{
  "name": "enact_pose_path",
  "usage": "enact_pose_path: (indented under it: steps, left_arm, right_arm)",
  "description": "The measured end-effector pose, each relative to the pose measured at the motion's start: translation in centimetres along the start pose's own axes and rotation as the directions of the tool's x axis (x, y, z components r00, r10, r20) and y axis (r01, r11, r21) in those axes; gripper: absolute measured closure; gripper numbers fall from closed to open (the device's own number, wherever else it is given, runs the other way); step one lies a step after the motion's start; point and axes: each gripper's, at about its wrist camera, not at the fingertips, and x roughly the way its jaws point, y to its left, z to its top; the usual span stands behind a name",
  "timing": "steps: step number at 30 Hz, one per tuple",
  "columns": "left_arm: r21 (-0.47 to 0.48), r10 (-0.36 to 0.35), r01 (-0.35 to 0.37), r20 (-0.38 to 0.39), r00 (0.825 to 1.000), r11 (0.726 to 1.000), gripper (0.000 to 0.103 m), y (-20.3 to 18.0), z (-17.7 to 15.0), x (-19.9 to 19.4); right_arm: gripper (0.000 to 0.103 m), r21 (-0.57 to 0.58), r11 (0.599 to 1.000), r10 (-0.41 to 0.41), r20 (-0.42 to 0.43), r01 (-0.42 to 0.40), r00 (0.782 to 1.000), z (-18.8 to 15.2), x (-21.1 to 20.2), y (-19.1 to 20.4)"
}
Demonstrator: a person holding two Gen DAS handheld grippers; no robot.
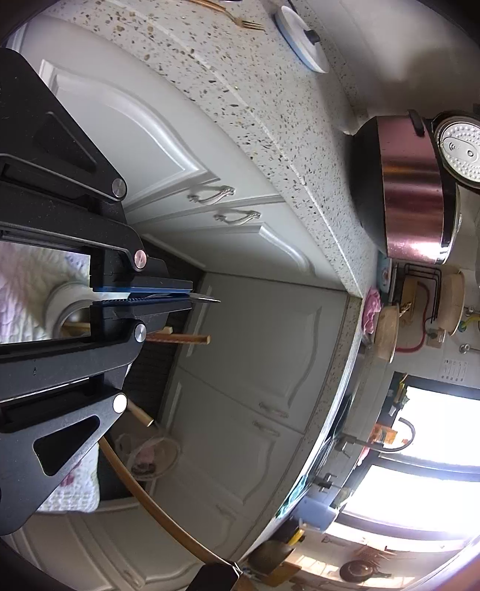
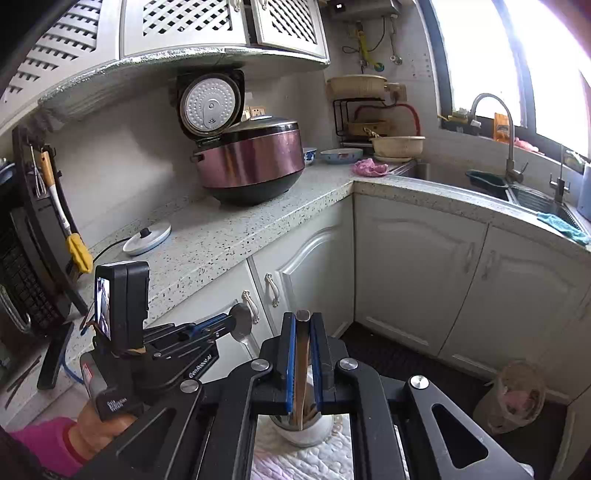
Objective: Organize utensils
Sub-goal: 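Carry the spoon and chopstick over the white jar with both tools, then lower spoon and chopstick into the jar and open both tools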
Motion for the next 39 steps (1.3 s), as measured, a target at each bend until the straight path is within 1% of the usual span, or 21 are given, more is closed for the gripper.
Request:
enact_pose_path:
  steps: [3,6,8,11,14,16,19,23,29,31,33,35,36,37,38,39]
  left_arm:
    - [0.013,0.018,-0.019,0.018,1.000,1.000,0.102,-0.2,0.2,0.6]
    - [0.042,0.043,-0.045,0.034,0.998,0.998,0.102,-0.6,0.1,1.0]
    - [0.054,0.048,-0.049,0.033,0.998,0.997,0.102,-0.6,0.0,1.2]
    - [0.069,0.056,-0.058,0.035,0.998,0.996,0.102,-0.7,0.0,1.4]
    - [0.089,0.074,-0.078,0.041,0.996,0.993,0.102,-0.8,-0.2,1.6]
    - [0.099,0.085,-0.088,0.042,0.996,0.991,0.102,-1.0,-0.5,1.9]
    - [0.101,0.084,-0.086,0.019,0.996,0.991,0.102,-1.0,-1.2,2.6]
    - [0.103,0.090,-0.088,-0.010,0.996,0.991,0.102,-1.2,-2.4,3.5]
    - [0.080,0.079,-0.075,-0.056,0.995,0.994,0.102,-1.2,-4.0,4.5]
    - [0.067,0.070,-0.066,-0.067,0.995,0.996,0.102,-1.0,-4.3,4.5]
    - [0.054,0.053,-0.049,-0.085,0.995,0.997,0.102,-0.8,-4.6,4.5]
    - [0.035,0.039,-0.036,-0.103,0.994,0.999,0.102,-0.6,-5.0,4.4]
    - [0.027,0.038,-0.036,-0.105,0.994,0.999,0.100,-0.4,-5.2,4.2]
    - [0.022,0.038,-0.036,-0.104,0.994,0.999,0.098,-0.3,-5.3,4.1]
    - [0.015,0.037,-0.035,-0.106,0.994,0.999,0.089,-0.2,-5.4,3.9]
    - [0.006,0.034,-0.034,-0.110,0.993,0.999,0.081,-0.1,-5.5,3.7]
  right_arm:
    - [0.096,0.005,1.000,0.000,-0.002,0.000,1.000,0.0,1.0,-0.2]
    - [0.096,0.021,1.000,0.007,0.004,-0.007,1.000,0.1,1.3,-0.7]
    - [0.096,0.030,0.999,0.018,0.009,-0.018,1.000,0.5,1.3,-0.9]
    - [0.096,0.022,1.000,0.021,0.020,-0.022,1.000,1.3,1.1,-0.9]
    - [0.096,0.004,1.000,0.009,0.028,-0.009,1.000,1.8,1.2,-0.7]
    - [0.096,-0.001,1.000,0.005,0.023,-0.005,1.000,1.6,1.6,-0.6]
    - [0.096,0.009,1.000,0.009,-0.019,-0.009,1.000,0.2,3.1,-0.9]
    - [0.096,0.052,0.999,0.009,-0.080,-0.005,0.997,-2.4,5.2,-2.1]
    - [0.096,0.116,0.993,0.013,-0.159,0.006,0.987,-6.1,7.7,-3.8]
    - [0.096,0.127,0.992,0.008,-0.158,0.013,0.987,-7.0,7.9,-4.1]
    - [0.096,0.170,0.986,0.032,-0.177,-0.002,0.984,-7.4,8.2,-4.7]
    - [0.096,0.194,0.981,0.040,-0.186,-0.003,0.982,-7.7,8.2,-5.1]
    - [0.093,0.200,0.980,0.037,-0.185,0.001,0.982,-8.0,8.0,-5.3]
    - [0.084,0.202,0.979,0.034,-0.183,0.004,0.983,-8.1,7.8,-5.3]
    - [0.078,0.210,0.978,0.034,-0.178,0.004,0.983,-8.5,7.3,-5.4]
    - [0.067,0.218,0.976,0.036,-0.173,0.003,0.984,-8.7,7.0,-5.5]
